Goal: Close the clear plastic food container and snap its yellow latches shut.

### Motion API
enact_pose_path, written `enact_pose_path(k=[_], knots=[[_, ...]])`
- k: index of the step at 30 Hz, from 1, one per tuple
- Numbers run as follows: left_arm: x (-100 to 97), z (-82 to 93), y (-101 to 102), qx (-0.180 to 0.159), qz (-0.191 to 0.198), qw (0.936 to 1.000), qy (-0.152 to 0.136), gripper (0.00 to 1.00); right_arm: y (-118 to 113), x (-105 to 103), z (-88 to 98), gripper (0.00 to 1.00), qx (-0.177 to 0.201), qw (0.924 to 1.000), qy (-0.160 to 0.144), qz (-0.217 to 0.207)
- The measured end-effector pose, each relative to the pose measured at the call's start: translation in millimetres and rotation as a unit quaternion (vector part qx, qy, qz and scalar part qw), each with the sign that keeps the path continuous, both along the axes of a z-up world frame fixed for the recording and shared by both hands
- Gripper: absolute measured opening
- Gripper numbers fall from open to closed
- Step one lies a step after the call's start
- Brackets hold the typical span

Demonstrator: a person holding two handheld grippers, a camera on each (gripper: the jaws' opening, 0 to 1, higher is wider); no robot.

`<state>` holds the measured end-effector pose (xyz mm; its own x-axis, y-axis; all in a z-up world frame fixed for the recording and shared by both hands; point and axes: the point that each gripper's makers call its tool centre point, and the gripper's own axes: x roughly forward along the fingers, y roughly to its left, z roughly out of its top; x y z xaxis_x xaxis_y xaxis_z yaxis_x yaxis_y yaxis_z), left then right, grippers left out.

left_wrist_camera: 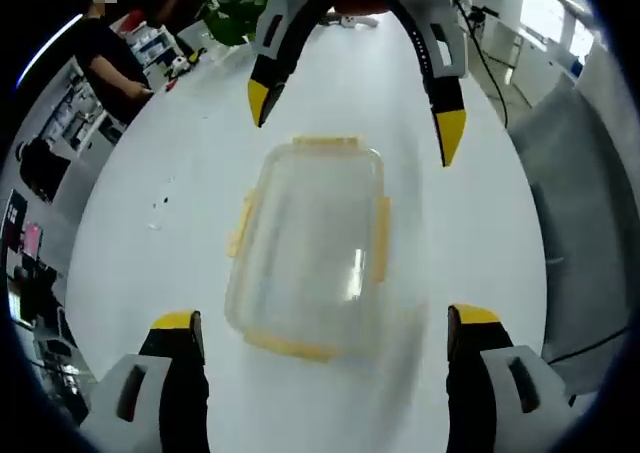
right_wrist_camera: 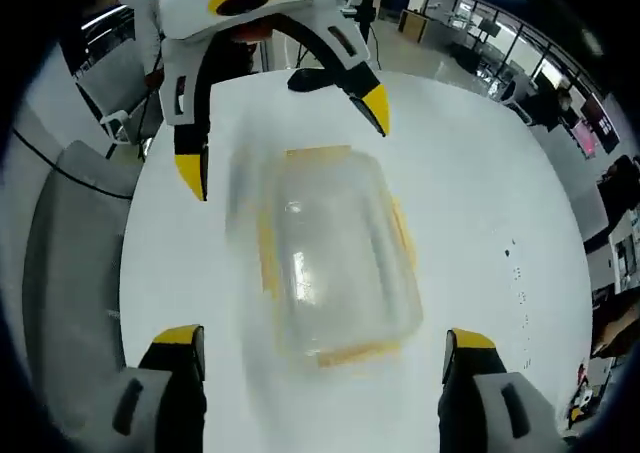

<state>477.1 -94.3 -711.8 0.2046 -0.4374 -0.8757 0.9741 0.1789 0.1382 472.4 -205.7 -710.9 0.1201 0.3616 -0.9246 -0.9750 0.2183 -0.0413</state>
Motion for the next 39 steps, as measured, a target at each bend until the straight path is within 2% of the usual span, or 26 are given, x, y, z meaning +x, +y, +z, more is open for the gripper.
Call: enact_pose_path(k=[7, 9, 11, 16, 18, 21, 23, 25, 32, 35, 39], knots=[[-9.5, 10.6, 11, -0.017, 0.043, 0.9989, -0.007, 0.99, -8, -12, 11.1, 0.99, 0.024, 0.9989, -0.01, -0.039], [-10.1, 15.7, 13, -0.032, 0.067, 0.9971, -0.018, 0.99, -12, -16, 12.3, 0.99, 0.036, 0.9977, -0.012, -0.057], [-17.1, 16.8, 14, -0.052, 0.091, 0.9944, -0.01, 0.99, -16, -24, 12.2, 0.99, 0.042, 0.9969, -0.009, -0.066], [-34.0, 17.1, 22, -0.058, 0.11, 0.9921, -0.015, 0.99, -25, -39, 13.7, 0.99, 0.055, 0.9946, -0.014, -0.087], [-42.0, 18.9, 23, -0.069, 0.124, 0.9899, -0.009, 0.98, -26, -46, 17.3, 0.99, 0.068, 0.993, -0.015, -0.095], [-52.1, 21.7, 26, -0.074, 0.133, 0.9883, -0.015, 0.98, -28, -55, 24.5, 0.99, 0.099, 0.9876, -0.029, -0.119], [-57.1, 24.0, 28, -0.078, 0.14, 0.9868, -0.021, 0.98, -30, -60, 25.5, 0.99, 0.103, 0.9865, -0.031, -0.124], [-67.1, 27.5, 30, -0.094, 0.16, 0.9825, -0.018, 0.98, -33, -70, 27.6, 0.99, 0.114, 0.9839, -0.036, -0.133], [-93.4, 28.6, 40, -0.103, 0.183, 0.9774, -0.023, 0.97, -46, -96, 32.6, 0.99, 0.133, 0.9784, -0.039, -0.154], [-104.5, 29.8, 43, -0.115, 0.204, 0.972, -0.022, 0.97, -54, -107, 34.2, 0.99, 0.141, 0.9752, -0.038, -0.166], [-117.7, 32.2, 46, -0.115, 0.208, 0.971, -0.029, 0.96, -65, -116, 38.4, 0.99, 0.154, 0.969, -0.046, -0.187]])
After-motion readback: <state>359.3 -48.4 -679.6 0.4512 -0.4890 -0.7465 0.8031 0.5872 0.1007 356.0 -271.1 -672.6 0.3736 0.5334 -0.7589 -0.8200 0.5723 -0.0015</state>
